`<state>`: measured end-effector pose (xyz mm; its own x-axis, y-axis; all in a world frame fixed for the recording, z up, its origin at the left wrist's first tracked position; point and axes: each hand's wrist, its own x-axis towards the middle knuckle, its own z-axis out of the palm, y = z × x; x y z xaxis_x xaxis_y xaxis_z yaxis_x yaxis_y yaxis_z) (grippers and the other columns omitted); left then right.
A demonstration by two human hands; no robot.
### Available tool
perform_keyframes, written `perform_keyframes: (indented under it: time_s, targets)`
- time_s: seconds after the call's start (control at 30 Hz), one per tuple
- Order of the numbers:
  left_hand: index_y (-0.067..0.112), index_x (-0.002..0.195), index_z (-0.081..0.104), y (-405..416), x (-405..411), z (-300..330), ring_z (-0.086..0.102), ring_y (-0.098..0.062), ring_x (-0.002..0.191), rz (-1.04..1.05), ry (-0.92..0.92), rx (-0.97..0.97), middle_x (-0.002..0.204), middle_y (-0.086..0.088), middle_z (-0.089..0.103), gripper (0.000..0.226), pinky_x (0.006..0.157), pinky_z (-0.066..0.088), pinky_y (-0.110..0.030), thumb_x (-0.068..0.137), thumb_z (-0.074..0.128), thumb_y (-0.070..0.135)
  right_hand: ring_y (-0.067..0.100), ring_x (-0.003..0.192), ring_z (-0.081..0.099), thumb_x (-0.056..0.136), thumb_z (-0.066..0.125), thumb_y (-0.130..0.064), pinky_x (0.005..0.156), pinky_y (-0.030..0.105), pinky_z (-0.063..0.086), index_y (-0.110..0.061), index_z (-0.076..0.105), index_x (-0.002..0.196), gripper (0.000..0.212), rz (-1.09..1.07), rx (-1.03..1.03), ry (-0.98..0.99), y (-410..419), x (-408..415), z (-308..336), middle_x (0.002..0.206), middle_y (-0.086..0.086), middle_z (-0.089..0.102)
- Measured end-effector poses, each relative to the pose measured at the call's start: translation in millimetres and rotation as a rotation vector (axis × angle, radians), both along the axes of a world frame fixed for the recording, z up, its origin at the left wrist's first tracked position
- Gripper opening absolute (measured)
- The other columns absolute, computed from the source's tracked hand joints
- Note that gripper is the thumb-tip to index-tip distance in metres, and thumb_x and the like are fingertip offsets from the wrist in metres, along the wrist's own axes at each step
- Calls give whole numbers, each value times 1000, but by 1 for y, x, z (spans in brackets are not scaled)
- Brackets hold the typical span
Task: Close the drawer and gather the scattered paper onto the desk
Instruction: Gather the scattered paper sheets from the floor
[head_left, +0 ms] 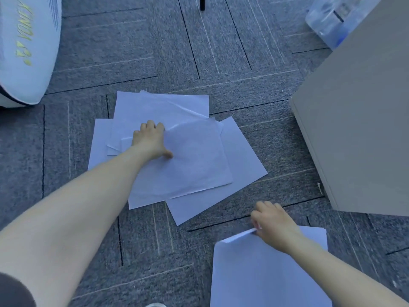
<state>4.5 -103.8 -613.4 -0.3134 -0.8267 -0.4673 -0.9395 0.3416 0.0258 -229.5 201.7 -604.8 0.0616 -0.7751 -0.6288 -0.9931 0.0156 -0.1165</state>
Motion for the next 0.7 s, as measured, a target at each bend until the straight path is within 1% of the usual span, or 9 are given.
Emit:
perform_keyframes:
  time_s: [0.07,0.13,0.2,0.27,0.37,0.5,0.53,0.63,0.7]
  targets:
    - [12,120,49,-1,-1,0,40,-34,120,3,-1,-7,125,-14,44,79,92,40,-44,58,78,52,22,92,47,95,48,-26,78,29,24,-28,46,91,5,-3,-7,-41,-4,-1,2,99,-5,52]
    - [11,115,50,-2,0,1,46,-34,117,10,7,9,122,-14,51,67,89,39,-42,64,74,49,22,87,43,96,42,-19,82,30,31,-25,52,99,12,12,12,-76,-6,-3,3,95,-6,54]
    - [11,108,49,-4,7,2,54,-34,110,92,107,39,117,-16,60,48,84,39,-40,74,67,41,19,95,49,97,41,-22,85,32,40,-27,57,109,21,-47,-2,-198,-15,-5,11,101,-6,58]
    - [10,106,49,-10,20,5,57,-35,102,275,267,43,113,-16,62,41,80,44,-40,79,64,36,11,91,55,95,45,-25,76,33,47,-31,60,97,16,-205,-145,-391,-36,-5,23,92,-11,55]
    - [11,110,52,-21,46,11,58,-32,93,476,371,7,108,-11,64,44,74,48,-40,81,65,41,4,68,53,93,53,-19,64,27,45,-22,62,84,13,-589,-337,-608,-92,1,31,75,-9,57]
    - [14,93,56,-26,72,9,59,-32,88,632,407,-1,104,-12,65,38,68,47,-37,77,63,47,33,71,62,89,47,-21,60,44,58,-12,57,73,21,-933,-289,-509,-155,11,8,73,9,64]
    - [13,95,58,-26,77,8,57,-34,97,671,395,-8,110,-14,62,40,71,47,-38,76,62,49,36,68,58,89,46,-18,55,41,55,-12,51,69,22,-968,-289,-473,-163,15,1,69,9,60]
    - [9,107,61,-18,90,2,39,-39,120,783,292,-23,132,-17,44,47,79,43,-44,80,60,48,29,68,45,90,40,-10,51,33,29,-17,38,63,28,-975,-311,-360,-185,26,-12,68,4,49]
    - [9,108,62,-9,92,0,35,-40,122,906,299,-11,135,-16,39,45,77,39,-43,82,59,46,31,78,46,91,39,-11,54,34,30,-16,41,67,24,-914,-372,-287,-207,32,-13,86,9,54]
